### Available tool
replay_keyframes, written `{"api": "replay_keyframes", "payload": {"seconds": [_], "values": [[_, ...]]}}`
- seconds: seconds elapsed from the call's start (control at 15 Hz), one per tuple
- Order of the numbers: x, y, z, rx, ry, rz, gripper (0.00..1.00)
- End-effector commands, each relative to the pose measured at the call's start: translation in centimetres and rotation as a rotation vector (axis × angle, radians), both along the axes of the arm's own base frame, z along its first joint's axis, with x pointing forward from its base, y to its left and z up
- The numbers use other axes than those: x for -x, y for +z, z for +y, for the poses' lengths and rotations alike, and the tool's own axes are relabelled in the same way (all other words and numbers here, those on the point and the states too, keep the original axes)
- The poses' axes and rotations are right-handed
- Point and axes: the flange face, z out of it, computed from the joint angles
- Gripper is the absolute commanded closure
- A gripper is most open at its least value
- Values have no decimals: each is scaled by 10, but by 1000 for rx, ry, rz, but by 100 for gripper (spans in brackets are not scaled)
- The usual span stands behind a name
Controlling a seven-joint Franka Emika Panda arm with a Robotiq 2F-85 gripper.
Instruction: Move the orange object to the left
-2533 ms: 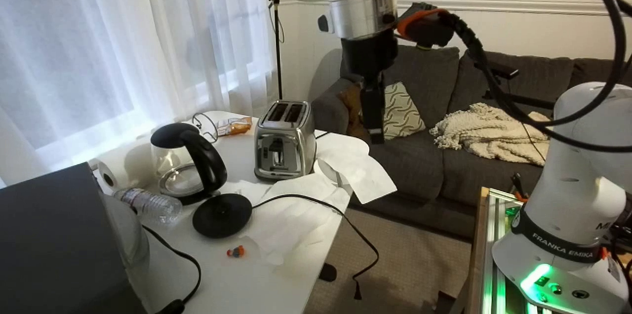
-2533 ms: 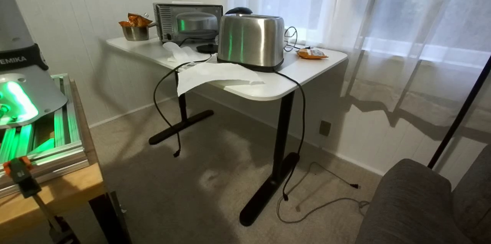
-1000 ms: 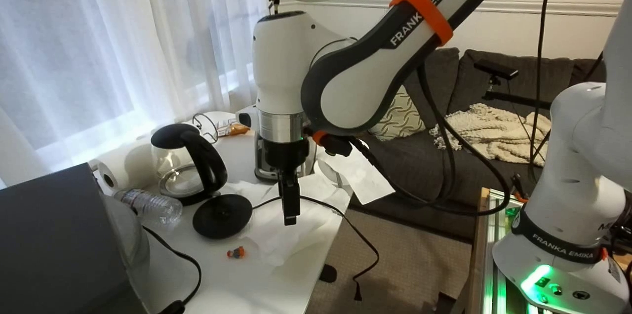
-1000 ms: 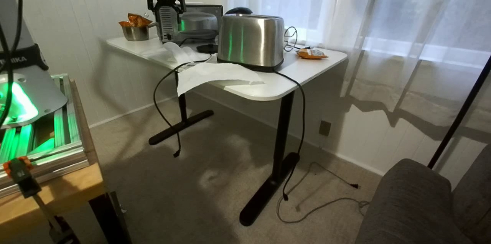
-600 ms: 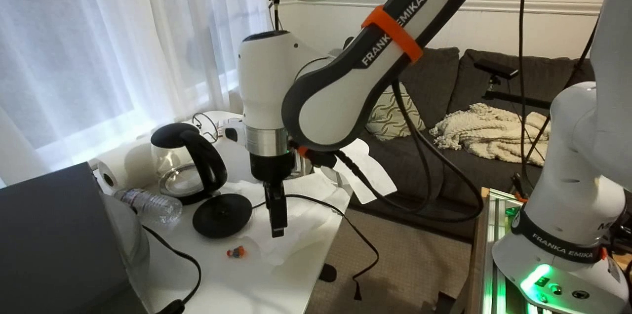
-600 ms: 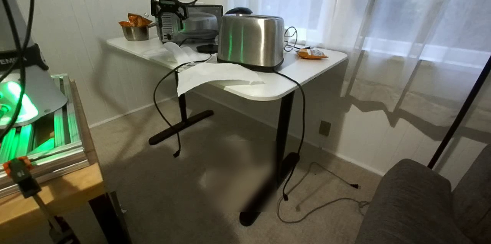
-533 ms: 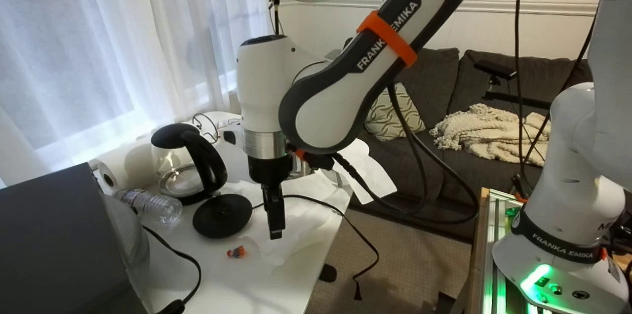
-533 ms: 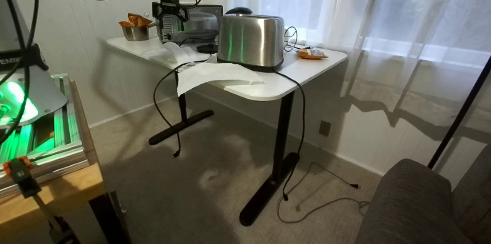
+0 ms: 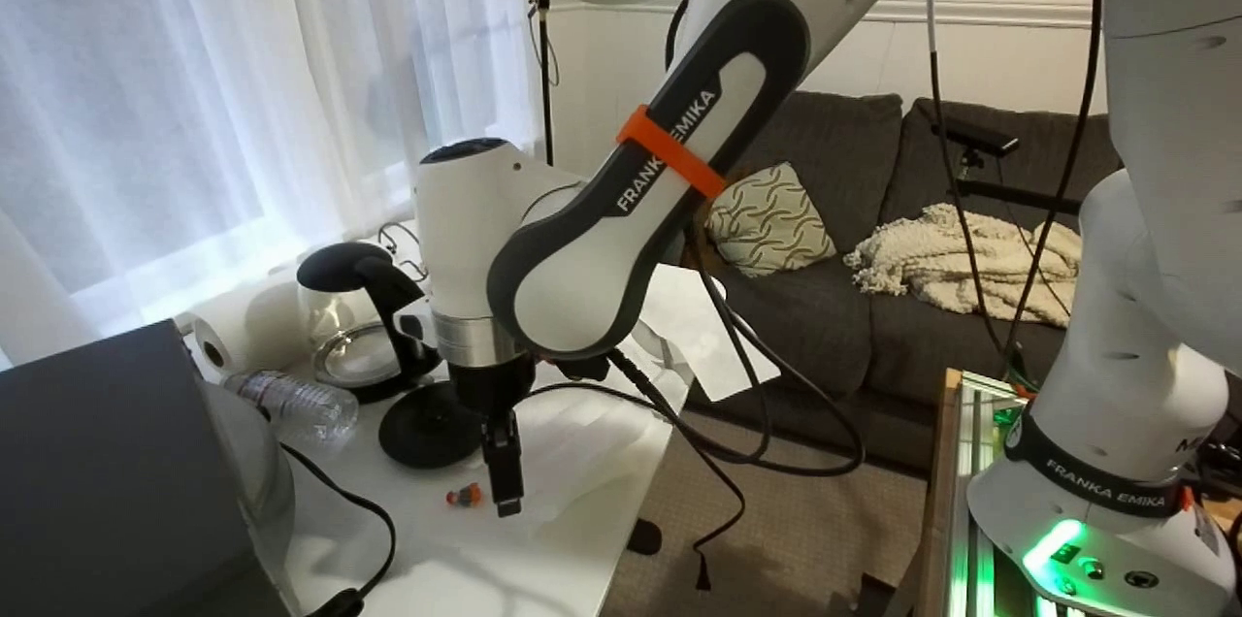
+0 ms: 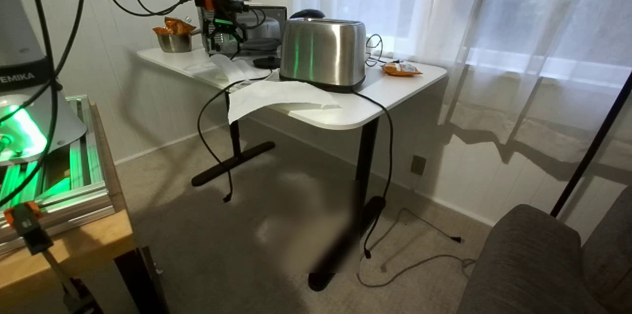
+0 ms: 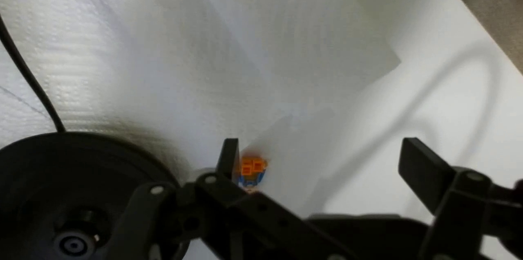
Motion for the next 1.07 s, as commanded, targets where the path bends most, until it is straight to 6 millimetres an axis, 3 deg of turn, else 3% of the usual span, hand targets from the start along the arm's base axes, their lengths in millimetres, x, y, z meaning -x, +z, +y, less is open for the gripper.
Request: {"api": "replay_keyframes", "payload": {"seconds": [0.0, 0.67, 0.87, 1.0], "values": [[-11, -17, 16, 8, 29, -5, 0], [-34, -40, 20, 14, 81, -37, 0], [-37, -44, 22, -2, 87, -38, 11], [-39, -46, 23, -5, 92, -38, 24]]}}
